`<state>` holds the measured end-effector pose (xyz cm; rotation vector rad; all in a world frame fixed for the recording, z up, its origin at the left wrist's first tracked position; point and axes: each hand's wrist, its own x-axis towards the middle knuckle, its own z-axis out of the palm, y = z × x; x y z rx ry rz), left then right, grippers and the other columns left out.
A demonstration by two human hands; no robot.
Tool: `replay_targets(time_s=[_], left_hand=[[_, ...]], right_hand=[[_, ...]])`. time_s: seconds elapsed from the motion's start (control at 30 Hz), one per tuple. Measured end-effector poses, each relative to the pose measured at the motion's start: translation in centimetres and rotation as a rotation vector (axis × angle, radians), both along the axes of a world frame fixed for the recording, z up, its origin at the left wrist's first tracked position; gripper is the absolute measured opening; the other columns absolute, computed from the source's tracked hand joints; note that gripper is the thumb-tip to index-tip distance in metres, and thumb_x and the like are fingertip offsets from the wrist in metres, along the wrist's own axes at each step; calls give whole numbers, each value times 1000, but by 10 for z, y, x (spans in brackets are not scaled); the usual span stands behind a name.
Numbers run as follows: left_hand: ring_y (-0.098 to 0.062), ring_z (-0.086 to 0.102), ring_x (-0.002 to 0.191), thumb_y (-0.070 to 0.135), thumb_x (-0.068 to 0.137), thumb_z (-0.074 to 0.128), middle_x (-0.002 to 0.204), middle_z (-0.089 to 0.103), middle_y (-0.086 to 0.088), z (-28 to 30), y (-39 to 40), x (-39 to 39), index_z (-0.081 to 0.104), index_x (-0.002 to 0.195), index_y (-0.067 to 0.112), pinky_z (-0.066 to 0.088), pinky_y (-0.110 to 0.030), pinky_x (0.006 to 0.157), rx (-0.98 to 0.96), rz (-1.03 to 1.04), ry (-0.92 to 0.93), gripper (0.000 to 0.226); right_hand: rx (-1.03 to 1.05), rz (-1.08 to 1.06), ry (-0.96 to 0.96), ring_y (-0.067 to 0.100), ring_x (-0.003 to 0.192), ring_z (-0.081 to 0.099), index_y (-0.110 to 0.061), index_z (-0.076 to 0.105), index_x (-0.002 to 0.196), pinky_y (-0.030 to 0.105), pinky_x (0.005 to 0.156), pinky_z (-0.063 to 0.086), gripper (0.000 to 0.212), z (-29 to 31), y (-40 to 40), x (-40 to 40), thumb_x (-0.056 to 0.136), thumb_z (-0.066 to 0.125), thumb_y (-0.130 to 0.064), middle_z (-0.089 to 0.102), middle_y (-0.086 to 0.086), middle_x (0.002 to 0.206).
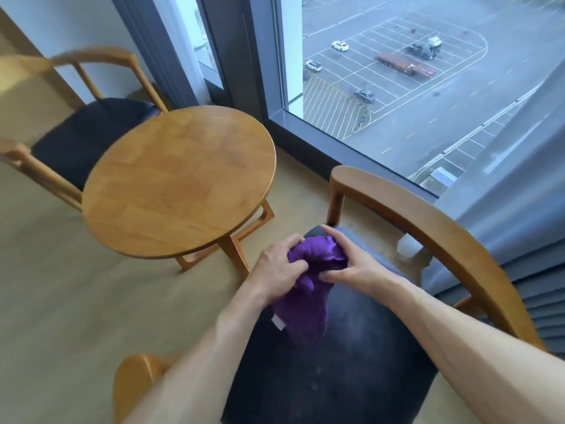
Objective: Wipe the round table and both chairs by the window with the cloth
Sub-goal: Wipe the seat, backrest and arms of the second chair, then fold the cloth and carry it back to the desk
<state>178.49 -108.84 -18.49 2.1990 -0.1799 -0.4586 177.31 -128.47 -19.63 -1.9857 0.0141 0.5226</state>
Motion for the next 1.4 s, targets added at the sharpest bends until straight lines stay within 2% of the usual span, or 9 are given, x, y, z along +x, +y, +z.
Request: replay_targets(time_s=[0.13,0.23,0.67,0.8,0.93,1.03,1.13,1.33,1.4], left_hand=[[-14,62,82,27,74,55,82,66,5,92,20,10,60,91,28,50,-33,77,-20,-110,-63,18],[-13,59,76,28,74,57,79,64,7,163,33,16,59,87,25,44,-19,67,-27,-134,-152,13],[-28,64,83,19,90,52,84,68,-9,473,83,6,65,86,9,51,-49,76,81,-150,-573,17],[-27,62,87,10,96,38,91,65,-6,503,78,-8,58,96,18,53,-49,77,-42,-91,-602,22],[-10,63,84,47,96,44,97,64,8,507,64,-24,54,100,38,53,-35,73,-159,-179,-520,14],[7,61,101,72,74,69,127,53,22,510,64,-31,35,129,60,52,-13,76,-151,-333,-537,66],[7,55,109,45,68,87,133,42,18,509,67,-31,25,140,55,53,-12,86,-47,-411,-723,95],[-13,66,78,24,94,63,83,71,3,524,76,-35,70,93,24,55,-36,73,-162,-182,-849,6],[-14,70,77,32,99,57,82,75,1,532,79,-40,76,82,25,54,-34,71,-347,-93,-678,26]], right_hand=[[-113,16,-121,34,82,62,-9,64,93,48,80,54,32,89,13,10,75,84,-28,65,16,86],[-152,0,-239,11,63,54,-24,60,76,30,65,48,26,161,22,12,74,82,-37,57,-8,66],[-28,-61,-631,0,59,51,-20,58,81,11,52,41,22,469,47,-4,81,80,-19,56,-9,67],[-4,-119,-703,13,69,56,-20,62,82,22,60,45,12,519,55,-19,93,65,-18,60,0,75],[29,-205,-645,21,74,64,-10,72,92,35,66,51,26,542,52,-30,98,55,-29,72,12,83],[45,-241,-614,24,81,72,-12,74,98,40,69,58,29,546,47,-32,100,52,-31,76,13,93],[104,-259,-569,24,82,72,-11,72,100,38,69,58,29,543,45,-33,102,50,-29,75,11,96],[244,-112,-536,24,85,63,-4,69,108,33,72,49,33,537,46,-37,104,49,-29,70,19,103],[221,1,-503,19,82,68,-11,74,104,27,68,53,36,538,43,-44,102,51,-39,74,13,99]])
